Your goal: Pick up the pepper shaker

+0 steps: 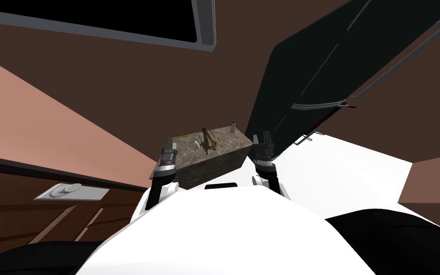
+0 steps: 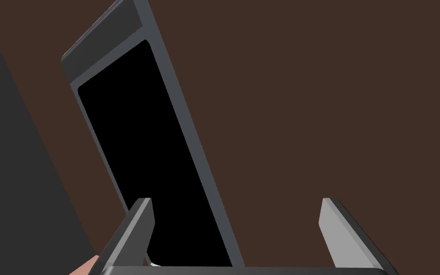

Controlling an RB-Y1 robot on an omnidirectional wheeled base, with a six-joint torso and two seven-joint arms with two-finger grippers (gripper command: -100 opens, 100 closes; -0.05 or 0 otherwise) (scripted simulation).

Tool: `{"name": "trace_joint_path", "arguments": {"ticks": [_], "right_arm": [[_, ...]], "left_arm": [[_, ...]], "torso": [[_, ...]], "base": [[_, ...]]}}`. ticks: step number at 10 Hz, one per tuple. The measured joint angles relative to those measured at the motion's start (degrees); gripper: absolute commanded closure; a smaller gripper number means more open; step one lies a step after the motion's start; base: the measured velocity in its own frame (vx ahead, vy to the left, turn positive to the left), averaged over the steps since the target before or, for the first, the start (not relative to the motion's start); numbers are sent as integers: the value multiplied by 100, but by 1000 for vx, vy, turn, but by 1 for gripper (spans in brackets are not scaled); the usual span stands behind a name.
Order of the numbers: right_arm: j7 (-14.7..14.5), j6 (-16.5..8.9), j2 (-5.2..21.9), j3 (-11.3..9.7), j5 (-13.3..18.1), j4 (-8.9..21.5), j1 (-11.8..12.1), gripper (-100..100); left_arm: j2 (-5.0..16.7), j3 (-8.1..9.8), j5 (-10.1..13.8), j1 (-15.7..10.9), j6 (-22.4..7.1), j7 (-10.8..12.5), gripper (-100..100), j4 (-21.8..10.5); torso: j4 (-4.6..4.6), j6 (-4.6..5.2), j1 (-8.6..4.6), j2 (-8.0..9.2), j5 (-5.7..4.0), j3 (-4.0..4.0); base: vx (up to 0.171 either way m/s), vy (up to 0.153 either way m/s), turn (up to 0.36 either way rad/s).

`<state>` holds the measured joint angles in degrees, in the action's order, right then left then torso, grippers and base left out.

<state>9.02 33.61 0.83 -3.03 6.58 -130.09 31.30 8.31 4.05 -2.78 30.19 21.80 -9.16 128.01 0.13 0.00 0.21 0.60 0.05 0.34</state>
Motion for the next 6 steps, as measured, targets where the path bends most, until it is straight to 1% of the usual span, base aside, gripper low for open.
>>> {"name": "trace_joint_path", "arguments": {"ticks": [1,2,3,4,5,6], "right_arm": [[0,0,0,0,0,0,0,0],[0,0,0,0,0,0,0,0],[0,0,0,0,0,0,1,0],[0,0,0,0,0,0,1,0],[0,0,0,0,0,0,1,0],[0,0,0,0,0,0,1,0]], "left_arm": [[67,11,-108,-30,-148,-78,-100,-56],[131,41,-206,-80,-236,-153,-100,-213],[183,60,-305,-55,-294,-224,-100,-316],[206,60,-423,-93,-380,-314,-100,-441],[226,52,-541,-79,-495,-408,-100,-497],[210,31,-673,-91,-565,-520,-100,-634]], "torso": [[0,0,4,-2,1,0],[-1,0,6,-9,2,-4],[-3,-1,6,-17,2,-9],[-4,0,2,-19,1,-10],[-3,-1,-3,-16,0,-9],[-3,0,-5,-16,0,-8]], "base": [[-127,62,-51],[-101,60,-65],[-105,48,-81],[-119,36,-59],[-118,33,-88],[-116,39,-70]]}}
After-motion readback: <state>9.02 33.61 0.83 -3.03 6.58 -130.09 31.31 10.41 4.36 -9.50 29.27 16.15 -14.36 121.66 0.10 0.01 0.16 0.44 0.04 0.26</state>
